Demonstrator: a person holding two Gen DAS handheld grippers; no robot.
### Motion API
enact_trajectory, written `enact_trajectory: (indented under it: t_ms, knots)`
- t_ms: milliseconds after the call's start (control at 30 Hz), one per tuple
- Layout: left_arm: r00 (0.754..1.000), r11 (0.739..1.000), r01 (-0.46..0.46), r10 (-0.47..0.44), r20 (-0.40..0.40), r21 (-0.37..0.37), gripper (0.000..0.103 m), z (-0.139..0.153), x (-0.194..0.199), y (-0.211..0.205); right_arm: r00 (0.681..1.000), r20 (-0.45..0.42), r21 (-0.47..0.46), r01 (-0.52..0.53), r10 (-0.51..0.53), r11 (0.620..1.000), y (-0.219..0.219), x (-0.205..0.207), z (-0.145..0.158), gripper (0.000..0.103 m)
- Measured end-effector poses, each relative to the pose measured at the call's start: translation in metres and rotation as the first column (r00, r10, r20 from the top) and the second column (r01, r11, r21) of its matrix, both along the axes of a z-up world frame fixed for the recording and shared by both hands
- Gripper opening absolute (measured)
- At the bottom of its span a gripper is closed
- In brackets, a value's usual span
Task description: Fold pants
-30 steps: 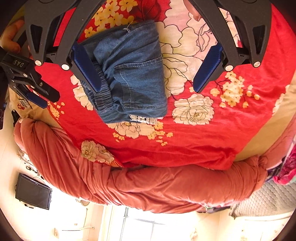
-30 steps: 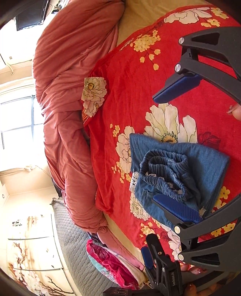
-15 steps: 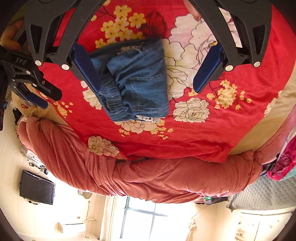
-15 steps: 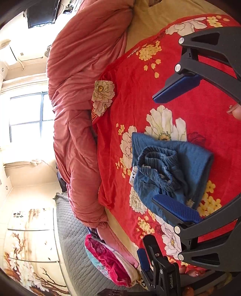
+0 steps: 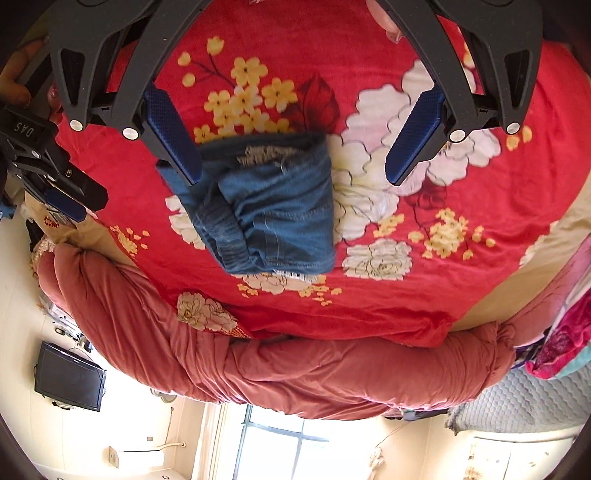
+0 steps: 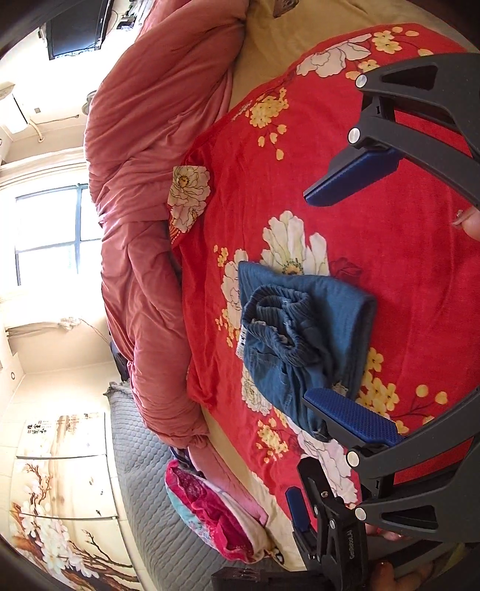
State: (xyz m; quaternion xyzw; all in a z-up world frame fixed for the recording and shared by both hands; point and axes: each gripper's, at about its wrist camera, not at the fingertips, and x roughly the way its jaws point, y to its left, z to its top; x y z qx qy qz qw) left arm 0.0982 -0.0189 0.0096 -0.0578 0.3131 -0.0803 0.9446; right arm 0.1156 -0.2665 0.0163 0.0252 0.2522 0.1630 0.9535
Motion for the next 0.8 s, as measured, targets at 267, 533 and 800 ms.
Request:
enact_trajectory:
  t_ms: [267,533,800]
  knots:
    - [0.999,1.0,-0.002,0.002,-0.033,0.004,0.094,-0.014,-0.019,0.0,1.0,-0.018,-0.034,-0.005,0.004,0.999,-0.001,-0.019,-0.01,0.098]
    - [0.996,1.0,0.001,-0.002,-0.091,-0.01,0.094,-0.03,-0.033,0.001,0.999,-0.051,-0.06,-0.017,0.014,0.998,0.002,-0.03,-0.025,0.098]
    - [0.989,1.0,-0.002,0.002,-0.147,0.002,0.094,-0.047,-0.042,-0.001,0.995,-0.101,-0.094,-0.033,0.023,0.995,0.009,-0.036,-0.04,0.098]
